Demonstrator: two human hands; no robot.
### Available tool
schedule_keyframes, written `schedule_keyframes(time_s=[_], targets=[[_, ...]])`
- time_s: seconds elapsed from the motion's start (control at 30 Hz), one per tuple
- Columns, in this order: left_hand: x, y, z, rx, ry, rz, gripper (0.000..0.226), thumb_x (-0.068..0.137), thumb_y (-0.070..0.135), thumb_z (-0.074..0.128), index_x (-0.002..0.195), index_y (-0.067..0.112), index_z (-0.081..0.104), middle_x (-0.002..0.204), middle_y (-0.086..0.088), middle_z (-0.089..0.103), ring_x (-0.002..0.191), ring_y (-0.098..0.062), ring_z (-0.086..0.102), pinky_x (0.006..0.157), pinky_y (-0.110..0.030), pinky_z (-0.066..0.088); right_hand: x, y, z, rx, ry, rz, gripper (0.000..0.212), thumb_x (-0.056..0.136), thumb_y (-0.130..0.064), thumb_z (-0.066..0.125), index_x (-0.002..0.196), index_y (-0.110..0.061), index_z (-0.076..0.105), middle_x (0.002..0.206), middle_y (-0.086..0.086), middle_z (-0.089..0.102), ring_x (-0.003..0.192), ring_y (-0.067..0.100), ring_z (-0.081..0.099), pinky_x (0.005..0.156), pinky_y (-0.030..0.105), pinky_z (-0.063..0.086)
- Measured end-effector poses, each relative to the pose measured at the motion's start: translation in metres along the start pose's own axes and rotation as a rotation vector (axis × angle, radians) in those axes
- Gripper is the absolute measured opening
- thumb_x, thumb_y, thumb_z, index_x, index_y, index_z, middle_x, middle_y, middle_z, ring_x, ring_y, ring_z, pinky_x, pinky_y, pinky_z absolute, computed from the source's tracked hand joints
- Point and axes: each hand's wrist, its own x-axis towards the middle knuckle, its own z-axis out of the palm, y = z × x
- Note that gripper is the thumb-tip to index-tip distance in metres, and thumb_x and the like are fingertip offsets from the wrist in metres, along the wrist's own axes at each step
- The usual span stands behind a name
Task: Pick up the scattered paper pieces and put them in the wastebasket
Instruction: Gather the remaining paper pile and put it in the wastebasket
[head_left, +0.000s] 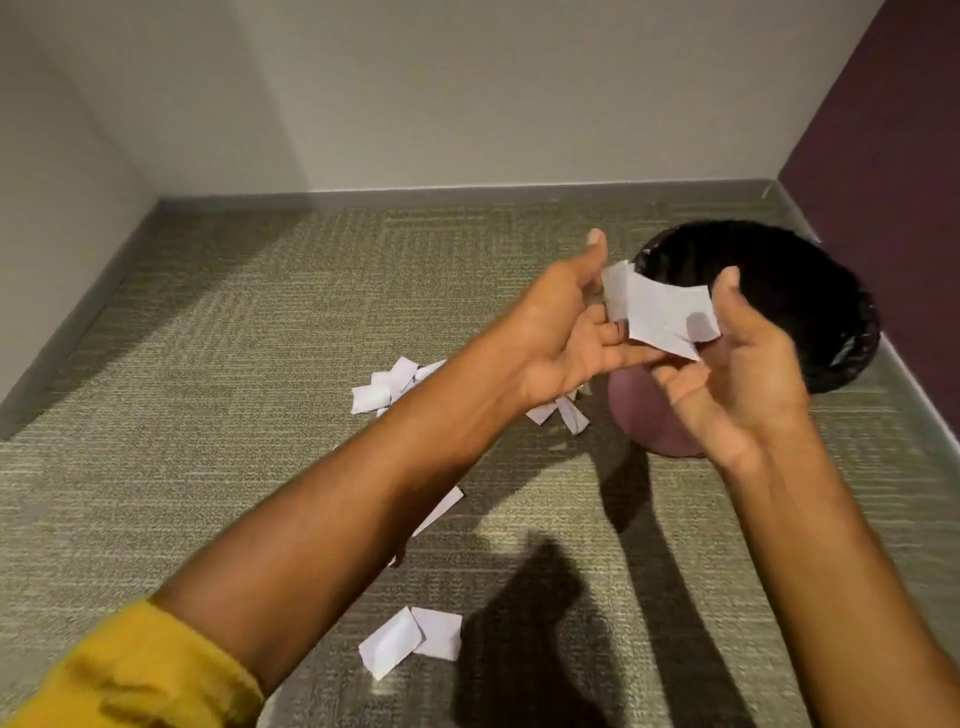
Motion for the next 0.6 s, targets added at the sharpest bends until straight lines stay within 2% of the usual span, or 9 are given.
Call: schedule_keyframes(time_s=[0.07, 0.13, 0.2, 0.23, 0.33, 0.37, 0.43, 0.53, 0.6], targets=[[0.013, 0.007, 0.021, -0.001, -0.098, -0.055, 0.083, 0.105, 0.067, 0.044, 0.153, -0.002, 0.044, 0.147, -0.030, 0.059, 0.136, -0.046, 0.060, 0.109, -0.062, 0.052, 0.007, -0.015, -0.007, 0.091, 0.032, -0.037, 0.063, 0.109, -0.049, 0.055, 0.150, -0.001, 0.056, 0.145, 0.019, 0.067, 0.135, 0.033, 0.065, 0.120, 0.048, 0.047], [0.022, 0.008, 0.036, -0.011, -0.143, -0.096, 0.092, 0.103, 0.070, 0.044, 0.157, -0.004, 0.036, 0.149, -0.038, 0.052, 0.129, -0.053, 0.061, 0.116, -0.063, 0.044, 0.013, -0.022, -0.017, 0.178, 0.064, -0.048, 0.063, 0.108, -0.051, 0.056, 0.150, -0.005, 0.057, 0.143, 0.016, 0.069, 0.132, 0.034, 0.068, 0.120, 0.050, 0.047], [0.026, 0.006, 0.047, -0.013, -0.136, -0.110, 0.098, 0.103, 0.070, 0.044, 0.163, -0.004, 0.021, 0.153, -0.042, 0.039, 0.125, -0.060, 0.058, 0.116, -0.062, 0.041, 0.017, -0.025, -0.028, 0.251, 0.078, -0.046, 0.064, 0.105, -0.052, 0.062, 0.149, -0.006, 0.057, 0.142, 0.017, 0.070, 0.129, 0.037, 0.069, 0.119, 0.052, 0.048], [0.030, 0.005, 0.049, -0.016, -0.134, -0.117, 0.100, 0.103, 0.070, 0.044, 0.166, -0.002, 0.013, 0.160, -0.042, 0.028, 0.133, -0.063, 0.051, 0.116, -0.063, 0.041, 0.019, -0.026, -0.033, 0.276, 0.091, -0.040, 0.067, 0.103, -0.051, 0.065, 0.150, -0.005, 0.055, 0.143, 0.019, 0.068, 0.129, 0.039, 0.069, 0.118, 0.054, 0.048], [0.041, 0.000, 0.045, -0.035, -0.131, -0.133, 0.104, 0.102, 0.071, 0.046, 0.168, 0.003, 0.004, 0.169, -0.038, 0.009, 0.144, -0.063, 0.040, 0.111, -0.062, 0.045, 0.025, -0.023, -0.046, 0.333, 0.157, -0.019, 0.094, 0.096, -0.051, 0.076, 0.162, -0.001, 0.032, 0.155, 0.029, 0.049, 0.139, 0.045, 0.059, 0.119, 0.059, 0.045], [0.045, -0.001, 0.041, -0.033, -0.123, -0.122, 0.104, 0.102, 0.071, 0.047, 0.169, 0.003, 0.005, 0.170, -0.037, 0.009, 0.144, -0.061, 0.041, 0.106, -0.062, 0.049, 0.026, -0.021, -0.049, 0.337, 0.187, -0.011, 0.097, 0.096, -0.051, 0.076, 0.162, 0.000, 0.027, 0.156, 0.029, 0.046, 0.143, 0.045, 0.055, 0.120, 0.058, 0.044], [0.050, -0.002, 0.033, -0.017, -0.099, -0.092, 0.100, 0.103, 0.069, 0.047, 0.167, 0.000, 0.015, 0.169, -0.037, 0.018, 0.146, -0.058, 0.041, 0.100, -0.061, 0.052, 0.028, -0.018, -0.050, 0.311, 0.212, -0.007, 0.087, 0.098, -0.051, 0.073, 0.153, 0.004, 0.034, 0.152, 0.030, 0.047, 0.144, 0.044, 0.053, 0.119, 0.057, 0.046], [0.052, -0.004, 0.016, 0.016, -0.087, -0.062, 0.091, 0.104, 0.067, 0.047, 0.160, -0.003, 0.032, 0.160, -0.036, 0.040, 0.141, -0.054, 0.050, 0.110, -0.063, 0.049, 0.026, -0.013, -0.051, 0.271, 0.211, -0.025, 0.083, 0.099, -0.048, 0.073, 0.156, 0.004, 0.040, 0.143, 0.029, 0.055, 0.135, 0.043, 0.061, 0.116, 0.056, 0.050], [0.047, -0.004, 0.001, 0.055, -0.081, -0.033, 0.085, 0.105, 0.066, 0.046, 0.153, -0.004, 0.044, 0.149, -0.034, 0.055, 0.134, -0.051, 0.059, 0.114, -0.061, 0.049, 0.021, -0.010, -0.048, 0.235, 0.180, -0.026, 0.072, 0.100, -0.042, 0.073, 0.152, 0.002, 0.049, 0.141, 0.028, 0.061, 0.126, 0.040, 0.070, 0.112, 0.053, 0.055]])
